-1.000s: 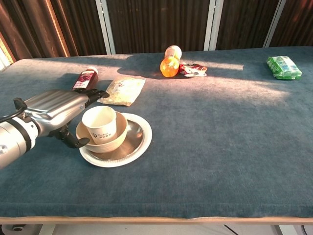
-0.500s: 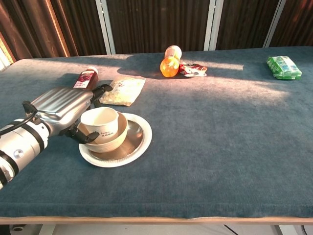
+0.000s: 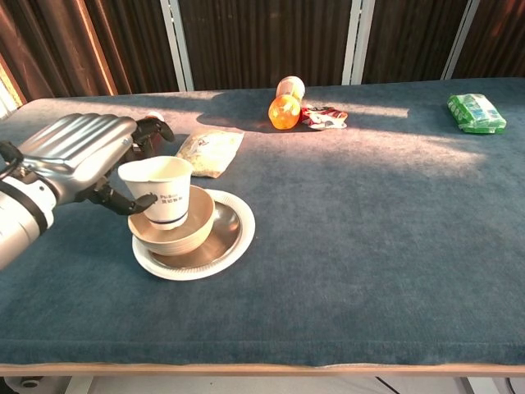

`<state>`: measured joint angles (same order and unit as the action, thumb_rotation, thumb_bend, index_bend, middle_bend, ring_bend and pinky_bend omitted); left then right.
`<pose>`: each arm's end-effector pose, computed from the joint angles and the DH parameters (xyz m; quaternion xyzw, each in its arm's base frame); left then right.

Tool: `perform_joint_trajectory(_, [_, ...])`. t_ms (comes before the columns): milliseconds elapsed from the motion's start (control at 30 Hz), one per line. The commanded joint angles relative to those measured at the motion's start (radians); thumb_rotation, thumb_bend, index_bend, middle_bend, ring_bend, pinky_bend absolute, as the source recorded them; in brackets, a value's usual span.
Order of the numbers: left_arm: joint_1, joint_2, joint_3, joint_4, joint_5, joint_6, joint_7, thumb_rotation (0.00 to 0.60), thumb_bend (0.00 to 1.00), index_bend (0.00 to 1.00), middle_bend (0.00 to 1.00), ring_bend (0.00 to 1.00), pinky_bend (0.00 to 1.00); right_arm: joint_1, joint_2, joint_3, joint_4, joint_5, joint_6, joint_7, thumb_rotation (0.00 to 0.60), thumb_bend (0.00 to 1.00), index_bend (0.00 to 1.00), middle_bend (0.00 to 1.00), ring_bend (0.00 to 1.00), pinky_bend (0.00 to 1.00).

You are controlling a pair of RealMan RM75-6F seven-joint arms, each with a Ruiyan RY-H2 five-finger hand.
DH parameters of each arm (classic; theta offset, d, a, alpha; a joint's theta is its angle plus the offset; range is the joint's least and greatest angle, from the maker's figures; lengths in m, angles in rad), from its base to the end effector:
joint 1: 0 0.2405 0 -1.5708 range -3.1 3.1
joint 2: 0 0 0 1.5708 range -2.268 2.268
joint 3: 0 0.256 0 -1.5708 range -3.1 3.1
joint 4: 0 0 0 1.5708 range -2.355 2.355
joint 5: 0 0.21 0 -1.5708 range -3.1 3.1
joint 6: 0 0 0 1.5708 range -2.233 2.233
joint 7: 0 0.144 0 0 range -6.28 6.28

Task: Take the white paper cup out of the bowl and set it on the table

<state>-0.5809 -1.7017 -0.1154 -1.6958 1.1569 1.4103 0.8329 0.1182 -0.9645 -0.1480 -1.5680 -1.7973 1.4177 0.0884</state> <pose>-0.1249 0.2695 -0.0164 -0.6970 -0.2991 -0.3768 0.5318 -0.3127 -0.1408 0.1631 0.7412 -0.3665 0.3145 0.4663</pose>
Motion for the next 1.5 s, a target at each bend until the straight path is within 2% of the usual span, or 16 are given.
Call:
perform_joint_trajectory(33, [0.028, 0.080, 0.006, -0.097, 0.009, 0.027, 0.024, 0.600, 0.29, 0.25, 0.45, 0.41, 0.49, 0.000, 0.001, 0.000, -0.001, 0.001, -0.002, -0.001, 0.600, 0.03, 0.00, 0.00, 0.00, 0.11])
perform_joint_trajectory(267, [0.098, 0.263, 0.043, -0.222, -0.008, 0.039, -0.025, 0.600, 0.30, 0.25, 0.45, 0.41, 0.49, 0.002, -0.002, 0.001, -0.004, 0.005, -0.007, -0.007, 0.600, 0.03, 0.00, 0.00, 0.00, 0.11])
perform_joint_trajectory(433, [0.134, 0.331, 0.061, -0.205, -0.021, 0.027, -0.088, 0.600, 0.29, 0.25, 0.45, 0.41, 0.49, 0.004, -0.004, 0.001, -0.007, 0.006, -0.015, -0.016, 0.600, 0.03, 0.00, 0.00, 0.00, 0.11])
perform_joint_trajectory(633, [0.167, 0.323, 0.081, -0.100, -0.032, -0.010, -0.183, 0.600, 0.30, 0.25, 0.45, 0.41, 0.49, 0.009, -0.006, 0.001, -0.015, 0.012, -0.031, -0.034, 0.600, 0.03, 0.00, 0.00, 0.00, 0.11])
perform_joint_trajectory(1000, [0.206, 0.223, 0.084, 0.095, -0.063, -0.050, -0.256, 0.600, 0.29, 0.24, 0.38, 0.38, 0.45, 0.010, -0.006, 0.002, -0.018, 0.017, -0.036, -0.041, 0.600, 0.03, 0.00, 0.00, 0.00, 0.11])
perform_joint_trajectory(1100, [0.209, 0.224, 0.090, 0.105, -0.064, -0.081, -0.279, 0.600, 0.29, 0.18, 0.31, 0.32, 0.43, 0.010, -0.007, 0.002, -0.018, 0.017, -0.038, -0.043, 0.600, 0.03, 0.00, 0.00, 0.00, 0.11])
perform_joint_trajectory(1233, [0.210, 0.239, 0.098, 0.108, -0.050, -0.115, -0.310, 0.600, 0.30, 0.02, 0.10, 0.12, 0.36, 0.009, -0.008, 0.001, -0.018, 0.017, -0.036, -0.045, 0.600, 0.03, 0.00, 0.00, 0.00, 0.11])
perform_joint_trajectory(1300, [0.214, 0.243, 0.099, 0.109, -0.040, -0.123, -0.328, 0.600, 0.31, 0.00, 0.02, 0.04, 0.34, 0.009, -0.008, 0.000, -0.018, 0.016, -0.036, -0.045, 0.600, 0.03, 0.00, 0.00, 0.00, 0.11])
perform_joint_trajectory(1367, [0.215, 0.251, 0.101, 0.107, -0.035, -0.132, -0.337, 0.600, 0.31, 0.00, 0.00, 0.00, 0.31, 0.009, -0.008, 0.001, -0.018, 0.016, -0.036, -0.045, 0.600, 0.03, 0.00, 0.00, 0.00, 0.11])
perform_joint_trajectory(1500, [0.225, 0.279, 0.108, 0.095, -0.015, -0.126, -0.341, 0.600, 0.30, 0.00, 0.00, 0.00, 0.29, 0.009, -0.008, 0.001, -0.019, 0.018, -0.036, -0.045, 0.600, 0.03, 0.00, 0.00, 0.00, 0.11])
